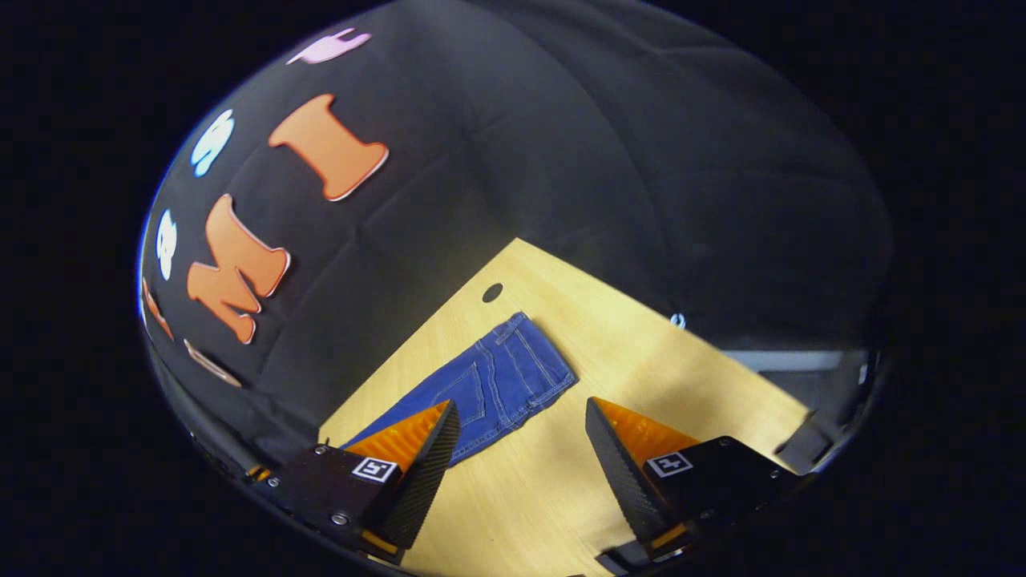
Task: Grasp the waist and the cuffs of the jeans and fold them to make the two legs overlap; first hold the waist and fold one-third of the jeans toward the cuffs, then hold the cuffs and fold the remaining one-third in the same direction to finish folding.
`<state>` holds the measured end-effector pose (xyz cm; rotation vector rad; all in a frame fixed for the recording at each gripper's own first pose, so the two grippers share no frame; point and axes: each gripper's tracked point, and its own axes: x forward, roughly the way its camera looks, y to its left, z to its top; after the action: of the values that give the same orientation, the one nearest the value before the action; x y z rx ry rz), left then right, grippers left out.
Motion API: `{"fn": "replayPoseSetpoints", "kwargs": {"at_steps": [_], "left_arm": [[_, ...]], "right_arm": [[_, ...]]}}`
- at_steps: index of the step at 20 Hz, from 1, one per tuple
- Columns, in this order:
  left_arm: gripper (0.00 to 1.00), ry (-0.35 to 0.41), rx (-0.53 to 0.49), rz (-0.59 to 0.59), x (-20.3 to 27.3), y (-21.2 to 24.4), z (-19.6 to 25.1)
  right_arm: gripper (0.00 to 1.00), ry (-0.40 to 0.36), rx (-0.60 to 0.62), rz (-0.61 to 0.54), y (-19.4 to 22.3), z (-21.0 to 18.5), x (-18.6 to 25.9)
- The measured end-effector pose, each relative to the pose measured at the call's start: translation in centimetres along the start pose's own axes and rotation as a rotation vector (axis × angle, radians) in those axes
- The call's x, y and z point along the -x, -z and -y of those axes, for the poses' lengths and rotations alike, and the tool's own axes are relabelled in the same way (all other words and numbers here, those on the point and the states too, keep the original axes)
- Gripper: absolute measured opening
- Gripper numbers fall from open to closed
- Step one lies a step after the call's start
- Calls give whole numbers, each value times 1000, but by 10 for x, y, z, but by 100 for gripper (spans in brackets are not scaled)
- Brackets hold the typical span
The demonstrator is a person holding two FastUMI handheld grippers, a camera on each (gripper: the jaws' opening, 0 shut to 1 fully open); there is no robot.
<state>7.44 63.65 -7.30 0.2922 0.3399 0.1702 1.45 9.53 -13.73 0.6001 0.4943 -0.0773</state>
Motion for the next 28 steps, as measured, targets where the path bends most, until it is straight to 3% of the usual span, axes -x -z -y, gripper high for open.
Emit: {"fn": "replayPoseSetpoints", "kwargs": {"at_steps": [3, 5, 8, 15, 16, 17, 20, 22, 23, 24, 28], "left_arm": [[99, -23, 9, -24, 13, 6, 2], [99, -33, 21, -41, 16, 12, 0], [99, -54, 50, -53, 15, 15, -6], [99, -116, 97, -51, 16, 21, -27], [99, -132, 110, -57, 18, 24, -32], [99, -144, 118, -65, 19, 27, -35], [99, -170, 124, -78, 26, 29, -43], [99, -175, 136, -63, 25, 28, -45], [99, -169, 142, -57, 24, 28, -46], [99, -162, 147, -51, 22, 28, -48], [99, -124, 153, -28, 21, 32, -87]], "right_arm": [[98, 23, -186, -80, 17, 9, -66], [98, 33, -267, -87, 13, 13, -80], [98, 76, -316, -101, 13, 23, -104], [96, 21, -386, -78, 11, 5, -147], [89, 7, -403, -57, 7, 5, -152], [93, 34, -393, -48, 8, 11, -154], [45, 102, -451, -56, 15, 21, -167], [14, 80, -472, -28, 12, 18, -173], [14, 97, -479, -45, 16, 22, -172], [0, 117, -464, -24, 10, 20, -174], [0, 158, -255, 69, -16, -18, -141]]}}
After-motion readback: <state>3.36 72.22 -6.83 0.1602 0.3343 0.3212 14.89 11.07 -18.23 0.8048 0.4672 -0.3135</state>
